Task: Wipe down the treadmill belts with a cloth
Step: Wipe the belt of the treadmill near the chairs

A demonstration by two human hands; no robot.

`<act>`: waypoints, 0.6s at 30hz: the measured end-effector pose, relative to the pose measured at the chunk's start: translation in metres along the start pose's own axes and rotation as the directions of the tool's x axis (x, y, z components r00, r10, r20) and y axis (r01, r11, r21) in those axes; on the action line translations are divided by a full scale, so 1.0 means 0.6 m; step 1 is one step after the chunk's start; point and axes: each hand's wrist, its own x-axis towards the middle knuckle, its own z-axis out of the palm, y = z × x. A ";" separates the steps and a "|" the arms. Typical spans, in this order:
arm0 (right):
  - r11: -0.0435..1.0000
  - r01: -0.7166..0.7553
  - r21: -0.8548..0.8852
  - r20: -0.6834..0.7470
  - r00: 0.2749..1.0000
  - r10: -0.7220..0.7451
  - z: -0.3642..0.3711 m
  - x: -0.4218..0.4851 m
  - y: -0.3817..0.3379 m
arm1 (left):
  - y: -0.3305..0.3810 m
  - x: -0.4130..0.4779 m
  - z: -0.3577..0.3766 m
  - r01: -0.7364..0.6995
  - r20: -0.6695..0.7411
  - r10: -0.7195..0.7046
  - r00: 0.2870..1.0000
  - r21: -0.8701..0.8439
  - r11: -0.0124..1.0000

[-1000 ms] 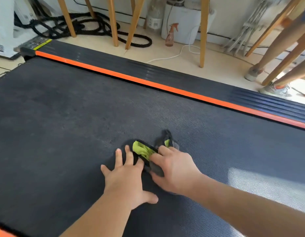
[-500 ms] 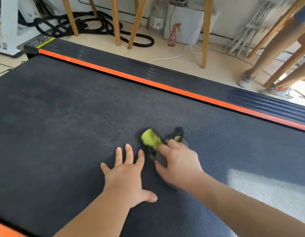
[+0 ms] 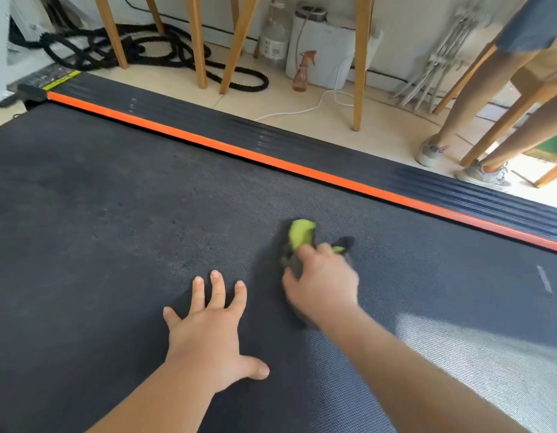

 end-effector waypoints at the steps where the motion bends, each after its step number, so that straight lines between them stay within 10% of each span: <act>1: 0.984 0.177 0.004 -0.007 0.984 -0.177 0.004 -0.032 -0.018 | 0.000 0.000 0.000 -0.001 -0.001 0.001 1.000 0.008 1.000; 5: 0.858 0.512 0.053 0.067 0.855 -0.514 -0.018 -0.024 0.036 | -0.001 0.001 -0.001 -0.002 0.003 0.002 1.000 -0.009 1.000; 8: 0.978 0.176 -0.111 0.144 0.977 -0.159 -0.044 0.096 0.132 | 0.000 0.001 0.002 0.001 -0.001 -0.001 1.000 -0.010 1.000; 11: 0.939 -0.335 -0.080 0.140 0.929 0.344 -0.062 0.185 0.214 | 0.000 0.001 0.004 -0.006 -0.019 0.006 1.000 -0.010 1.000; 18: 0.967 -0.243 -0.073 0.097 0.963 0.250 -0.032 0.158 0.114 | 0.003 0.002 0.002 -0.003 -0.012 0.002 1.000 -0.022 1.000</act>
